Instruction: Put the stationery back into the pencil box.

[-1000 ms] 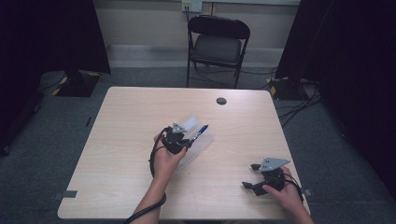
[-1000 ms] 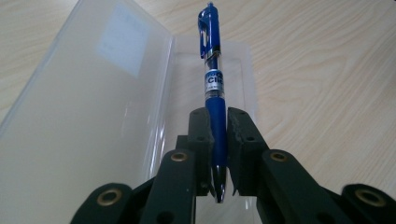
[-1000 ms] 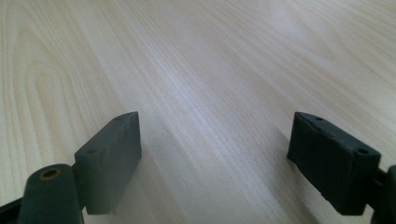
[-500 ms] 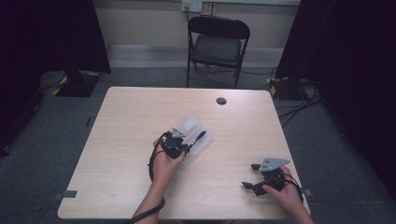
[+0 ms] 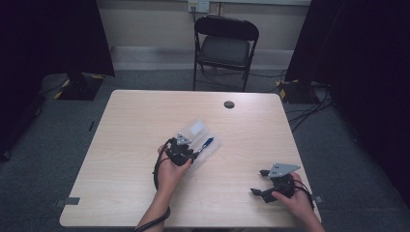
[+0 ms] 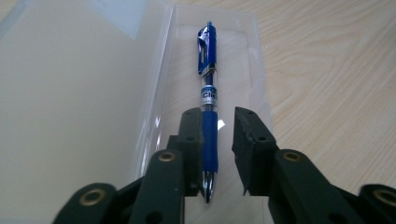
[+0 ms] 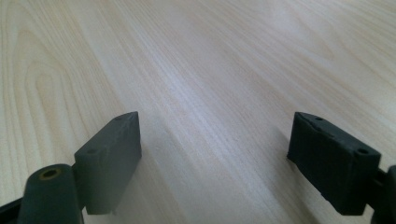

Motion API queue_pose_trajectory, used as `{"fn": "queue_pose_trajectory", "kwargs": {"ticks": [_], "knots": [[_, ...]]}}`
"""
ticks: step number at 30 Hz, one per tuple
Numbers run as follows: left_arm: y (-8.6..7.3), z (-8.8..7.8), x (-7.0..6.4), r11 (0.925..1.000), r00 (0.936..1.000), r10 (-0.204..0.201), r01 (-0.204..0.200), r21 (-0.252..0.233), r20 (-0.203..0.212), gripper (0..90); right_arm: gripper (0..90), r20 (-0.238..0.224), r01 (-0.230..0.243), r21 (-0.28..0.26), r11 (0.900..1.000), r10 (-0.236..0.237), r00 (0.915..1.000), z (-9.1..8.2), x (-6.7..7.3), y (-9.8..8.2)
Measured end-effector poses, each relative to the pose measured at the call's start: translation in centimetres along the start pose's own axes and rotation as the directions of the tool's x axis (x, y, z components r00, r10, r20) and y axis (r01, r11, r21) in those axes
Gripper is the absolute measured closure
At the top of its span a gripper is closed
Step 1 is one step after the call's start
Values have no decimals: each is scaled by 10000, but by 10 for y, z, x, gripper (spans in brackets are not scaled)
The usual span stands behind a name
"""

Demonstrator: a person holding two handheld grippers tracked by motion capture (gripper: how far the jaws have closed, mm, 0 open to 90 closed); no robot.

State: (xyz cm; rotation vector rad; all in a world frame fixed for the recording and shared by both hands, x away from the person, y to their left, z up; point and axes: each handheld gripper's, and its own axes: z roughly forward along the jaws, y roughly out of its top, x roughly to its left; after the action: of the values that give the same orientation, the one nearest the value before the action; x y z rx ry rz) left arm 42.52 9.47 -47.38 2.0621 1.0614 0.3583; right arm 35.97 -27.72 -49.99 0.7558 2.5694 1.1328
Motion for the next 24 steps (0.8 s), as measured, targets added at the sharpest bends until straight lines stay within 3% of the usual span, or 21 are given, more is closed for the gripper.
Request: {"fn": "queue_pose_trajectory", "kwargs": {"ticks": [3,6,9,18,23,24], "knots": [[-1,-3,0,9999,9998,54,-52,-101,201,688,161,0,3,3,10000,-3,10000,0,0,0],[-1,-9,-1,9996,9996,244,-242,-116,128,632,161,0,0,2,10000,0,10000,0,0,0],[-2,-17,-3,9989,9982,399,-386,-283,452,595,161,0,3,1,10000,-3,10000,0,0,0],[-6,-37,-6,9974,9935,694,-673,-269,904,367,162,-1,-3,4,10000,3,10000,0,0,0],[-11,-46,-8,9973,9916,684,-650,-343,1100,319,161,1,1,3,10000,-1,10000,0,0,0],[-12,-49,-7,9958,9902,890,-861,-313,1080,312,161,2,3,3,10000,-3,10000,0,0,0]]}}
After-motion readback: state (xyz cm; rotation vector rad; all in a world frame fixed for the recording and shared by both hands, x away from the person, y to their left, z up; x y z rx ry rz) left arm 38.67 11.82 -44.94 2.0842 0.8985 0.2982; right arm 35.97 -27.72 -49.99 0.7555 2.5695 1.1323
